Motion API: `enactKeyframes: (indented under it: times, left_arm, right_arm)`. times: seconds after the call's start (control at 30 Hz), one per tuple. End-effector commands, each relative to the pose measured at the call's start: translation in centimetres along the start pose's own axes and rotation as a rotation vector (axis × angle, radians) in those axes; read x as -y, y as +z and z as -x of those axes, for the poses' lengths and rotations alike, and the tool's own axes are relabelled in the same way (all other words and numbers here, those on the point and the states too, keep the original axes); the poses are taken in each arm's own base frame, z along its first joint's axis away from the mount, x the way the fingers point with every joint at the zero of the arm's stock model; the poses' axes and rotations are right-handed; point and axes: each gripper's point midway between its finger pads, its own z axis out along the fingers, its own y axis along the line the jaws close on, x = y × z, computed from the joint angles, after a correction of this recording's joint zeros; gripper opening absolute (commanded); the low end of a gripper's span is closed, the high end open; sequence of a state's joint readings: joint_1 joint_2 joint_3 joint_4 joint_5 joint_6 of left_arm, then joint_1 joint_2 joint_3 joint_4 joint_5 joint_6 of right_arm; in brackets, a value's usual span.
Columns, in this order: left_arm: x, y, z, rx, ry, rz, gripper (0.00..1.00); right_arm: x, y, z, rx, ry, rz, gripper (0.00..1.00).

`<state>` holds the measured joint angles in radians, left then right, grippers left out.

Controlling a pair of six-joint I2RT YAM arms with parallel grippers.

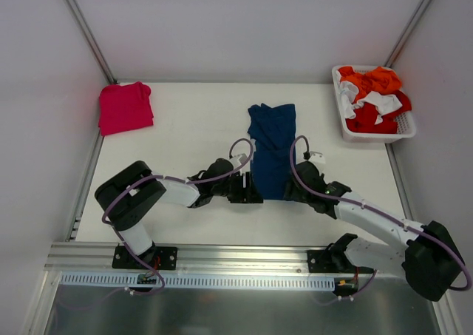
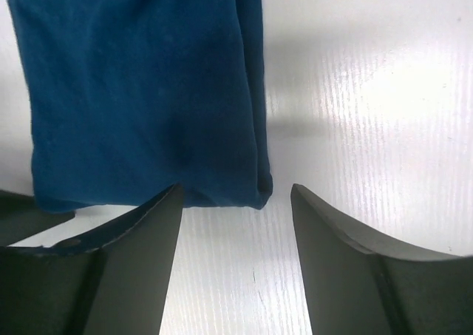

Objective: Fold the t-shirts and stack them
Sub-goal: Grab one side of the 2/3 rectangular tshirt with both arms

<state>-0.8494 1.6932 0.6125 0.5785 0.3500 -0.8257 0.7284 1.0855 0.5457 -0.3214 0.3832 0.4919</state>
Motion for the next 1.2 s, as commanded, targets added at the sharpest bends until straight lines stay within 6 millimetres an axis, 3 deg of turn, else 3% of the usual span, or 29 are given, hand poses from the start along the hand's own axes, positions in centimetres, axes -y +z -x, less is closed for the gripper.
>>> enactKeyframes:
  times: [0.0, 0.3, 0.57, 0.93, 1.07, 1.1, 1.17]
  left_arm:
    - [-2.0, 0.2, 0.1, 0.005, 0.022, 0.094, 0.62]
    - [-2.8, 0.2, -0.2, 0.006, 0.02, 0.119, 0.7]
    - [-3.0, -0.1, -0.2, 0.012, 0.02, 0.131, 0.61]
    - [-3.8, 0.3, 0.1, 0.021, 0.017, 0.173, 0.62]
    - [-4.6, 0.9, -0.2, 0.006, 0.007, 0.194, 0.5]
    - [-4.6, 1.1, -0.2, 0.005, 0.002, 0.196, 0.32]
    - [-5.1, 1.3, -0.4, -0.005, -0.006, 0.209, 0.13]
  right_arm:
    - [0.6, -1.3, 1.1, 0.033, -0.02, -0.023, 0.65]
    - [-0.4, 0.1, -0.2, -0.013, -0.009, 0.005, 0.65]
    - [-0.2, 0.3, -0.6, -0.022, -0.001, 0.002, 0.65]
    - [-0.4, 0.6, -1.6, -0.041, 0.019, 0.018, 0.66]
    - [-0.3, 0.2, -1.5, -0.035, 0.019, 0.021, 0.66]
    - [-0.3, 0.1, -1.5, -0.033, 0.018, 0.024, 0.66]
    - [-0.2, -0.1, -1.4, -0.028, 0.021, 0.025, 0.66]
